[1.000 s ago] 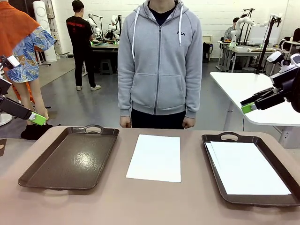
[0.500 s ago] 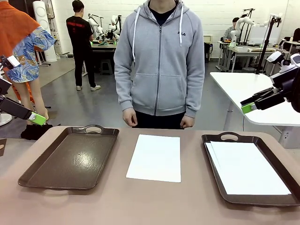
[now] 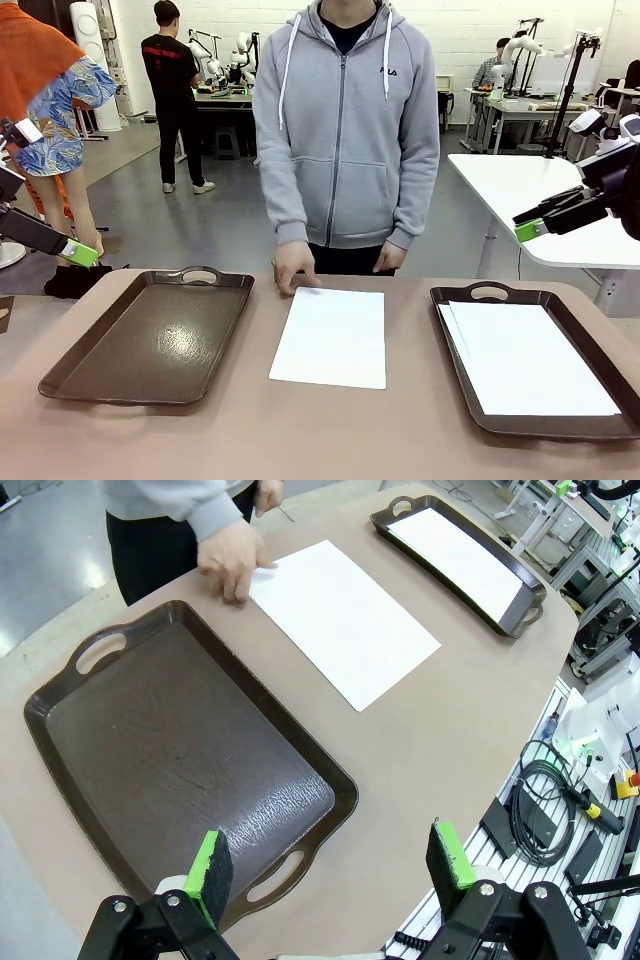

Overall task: Sort the A4 documents.
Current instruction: Receive the A4 Paper.

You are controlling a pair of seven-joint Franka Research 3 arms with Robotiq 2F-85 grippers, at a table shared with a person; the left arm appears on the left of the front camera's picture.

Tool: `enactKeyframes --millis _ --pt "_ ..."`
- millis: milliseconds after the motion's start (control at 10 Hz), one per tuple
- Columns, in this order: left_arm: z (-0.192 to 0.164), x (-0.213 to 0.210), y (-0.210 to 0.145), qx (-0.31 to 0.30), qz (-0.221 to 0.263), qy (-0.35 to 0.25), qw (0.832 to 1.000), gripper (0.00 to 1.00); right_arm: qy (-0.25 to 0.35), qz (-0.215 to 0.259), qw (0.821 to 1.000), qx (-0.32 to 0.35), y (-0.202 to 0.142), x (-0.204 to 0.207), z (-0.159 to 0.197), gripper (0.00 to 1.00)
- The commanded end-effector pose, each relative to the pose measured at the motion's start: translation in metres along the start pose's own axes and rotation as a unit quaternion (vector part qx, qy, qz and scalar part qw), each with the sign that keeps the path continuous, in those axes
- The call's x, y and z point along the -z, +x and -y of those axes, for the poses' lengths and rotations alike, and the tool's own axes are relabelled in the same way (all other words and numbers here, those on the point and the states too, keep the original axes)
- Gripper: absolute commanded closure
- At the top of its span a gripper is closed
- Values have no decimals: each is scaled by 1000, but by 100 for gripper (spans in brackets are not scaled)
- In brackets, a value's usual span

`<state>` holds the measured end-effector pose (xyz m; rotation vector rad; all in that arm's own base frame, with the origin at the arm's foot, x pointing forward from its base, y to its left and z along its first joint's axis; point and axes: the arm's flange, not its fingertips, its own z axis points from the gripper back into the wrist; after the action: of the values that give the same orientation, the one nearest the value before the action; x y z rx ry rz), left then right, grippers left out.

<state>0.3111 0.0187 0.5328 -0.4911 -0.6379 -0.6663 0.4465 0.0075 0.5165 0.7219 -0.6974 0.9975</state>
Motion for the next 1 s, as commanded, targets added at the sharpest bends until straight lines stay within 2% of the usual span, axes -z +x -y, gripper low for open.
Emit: enactKeyframes --millis 0,900 --pt "-2 0 -1 5 5 -8 1000 0 -5 -1 1000 -1 1 0 1 0" --pt "-2 0 -1 5 5 -8 1000 0 -5 -1 1000 -1 1 0 1 0"
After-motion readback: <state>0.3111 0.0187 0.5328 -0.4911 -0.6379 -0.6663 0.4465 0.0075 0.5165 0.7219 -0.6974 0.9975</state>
